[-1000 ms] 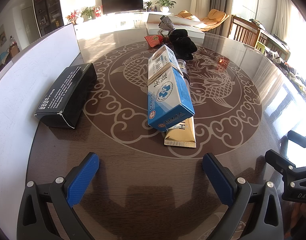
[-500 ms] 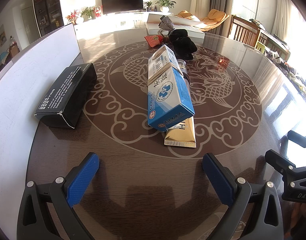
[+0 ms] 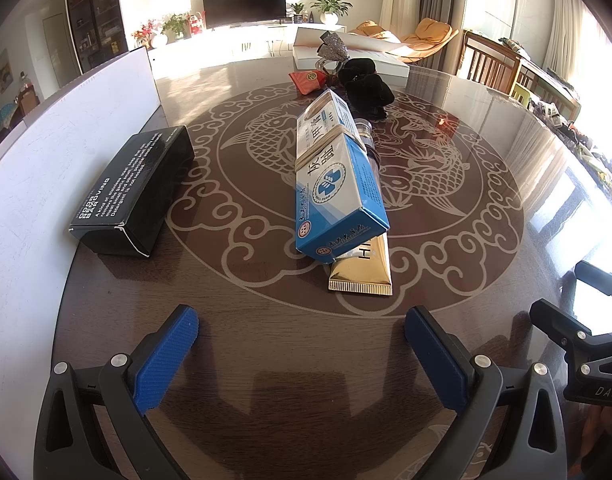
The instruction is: Organize objects
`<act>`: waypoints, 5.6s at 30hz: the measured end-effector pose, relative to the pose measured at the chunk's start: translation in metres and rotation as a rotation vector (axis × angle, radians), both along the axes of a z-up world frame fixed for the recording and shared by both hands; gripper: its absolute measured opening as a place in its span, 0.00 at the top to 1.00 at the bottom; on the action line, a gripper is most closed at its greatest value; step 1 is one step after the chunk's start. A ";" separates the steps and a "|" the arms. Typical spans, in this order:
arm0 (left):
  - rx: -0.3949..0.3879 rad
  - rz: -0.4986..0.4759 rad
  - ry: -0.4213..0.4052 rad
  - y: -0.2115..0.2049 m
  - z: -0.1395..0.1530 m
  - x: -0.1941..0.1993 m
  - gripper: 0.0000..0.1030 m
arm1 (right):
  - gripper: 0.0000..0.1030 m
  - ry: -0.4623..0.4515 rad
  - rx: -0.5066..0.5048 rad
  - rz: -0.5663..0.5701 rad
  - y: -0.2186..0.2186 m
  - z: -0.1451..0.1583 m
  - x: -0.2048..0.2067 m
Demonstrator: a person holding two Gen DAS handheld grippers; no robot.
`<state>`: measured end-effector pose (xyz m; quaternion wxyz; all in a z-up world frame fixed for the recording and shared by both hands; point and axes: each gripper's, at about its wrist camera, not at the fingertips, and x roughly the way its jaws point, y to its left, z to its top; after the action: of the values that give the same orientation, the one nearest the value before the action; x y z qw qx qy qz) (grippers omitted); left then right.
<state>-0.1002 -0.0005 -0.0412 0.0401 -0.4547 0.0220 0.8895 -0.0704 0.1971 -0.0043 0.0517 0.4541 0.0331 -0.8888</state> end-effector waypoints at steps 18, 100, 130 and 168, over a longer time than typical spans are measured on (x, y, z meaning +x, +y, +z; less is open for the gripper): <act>0.000 0.000 0.000 0.000 0.000 0.000 0.00 | 0.00 0.001 0.000 -0.003 0.001 0.001 0.001; 0.241 -0.240 -0.115 -0.012 0.018 -0.047 0.76 | 0.72 0.052 -0.040 0.058 0.011 0.009 -0.008; -0.018 -0.162 -0.099 -0.008 -0.005 -0.029 0.00 | 0.47 -0.113 -0.018 0.142 0.002 0.014 -0.041; 0.045 0.496 0.056 -0.340 0.083 0.063 0.16 | 0.23 0.001 -0.348 0.611 -0.348 0.114 0.005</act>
<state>-0.0367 -0.3405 0.0415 -0.1701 -0.4202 -0.1088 0.8847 -0.0654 -0.1513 0.1097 0.3916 0.4073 0.0154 -0.8249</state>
